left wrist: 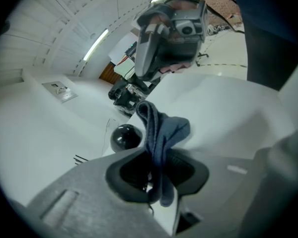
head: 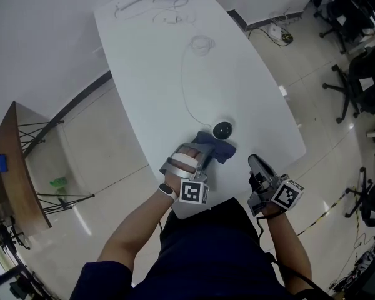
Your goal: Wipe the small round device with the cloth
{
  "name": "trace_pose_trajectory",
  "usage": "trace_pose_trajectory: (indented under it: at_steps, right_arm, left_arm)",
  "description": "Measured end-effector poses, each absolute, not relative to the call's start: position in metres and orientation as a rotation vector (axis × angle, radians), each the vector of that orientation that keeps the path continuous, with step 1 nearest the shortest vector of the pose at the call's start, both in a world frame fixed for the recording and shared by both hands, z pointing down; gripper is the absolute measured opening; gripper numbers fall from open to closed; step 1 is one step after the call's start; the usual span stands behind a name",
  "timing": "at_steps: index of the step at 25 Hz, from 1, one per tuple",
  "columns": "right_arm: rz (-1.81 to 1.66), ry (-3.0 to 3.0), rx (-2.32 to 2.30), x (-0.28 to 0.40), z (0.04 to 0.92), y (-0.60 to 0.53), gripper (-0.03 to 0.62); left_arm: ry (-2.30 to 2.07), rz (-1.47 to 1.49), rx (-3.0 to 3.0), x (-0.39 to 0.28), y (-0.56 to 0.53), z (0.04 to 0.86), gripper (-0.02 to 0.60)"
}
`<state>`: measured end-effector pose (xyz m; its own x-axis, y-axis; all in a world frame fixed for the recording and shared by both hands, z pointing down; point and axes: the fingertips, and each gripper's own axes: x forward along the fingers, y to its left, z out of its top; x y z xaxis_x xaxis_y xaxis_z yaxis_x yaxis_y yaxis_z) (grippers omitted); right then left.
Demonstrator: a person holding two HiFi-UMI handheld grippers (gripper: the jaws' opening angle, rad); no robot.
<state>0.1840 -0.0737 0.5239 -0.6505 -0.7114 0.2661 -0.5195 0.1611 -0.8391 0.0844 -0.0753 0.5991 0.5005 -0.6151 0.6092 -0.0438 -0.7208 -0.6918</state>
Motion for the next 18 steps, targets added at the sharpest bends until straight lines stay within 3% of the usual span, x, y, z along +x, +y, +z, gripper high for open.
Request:
trace_pose_trajectory:
  at_steps: [9, 18]
  right_arm:
    - [-1.476, 2.243, -1.214, 0.183, 0.525, -0.065, 0.051]
    - [-1.441, 2.233, -1.218, 0.184, 0.511, -0.059, 0.049]
  left_arm:
    - [0.434, -1.346, -2.205, 0.086, -0.069, 0.626, 0.087]
    - [0.800, -1.258, -2.796, 0.073, -0.070, 0.544, 0.084]
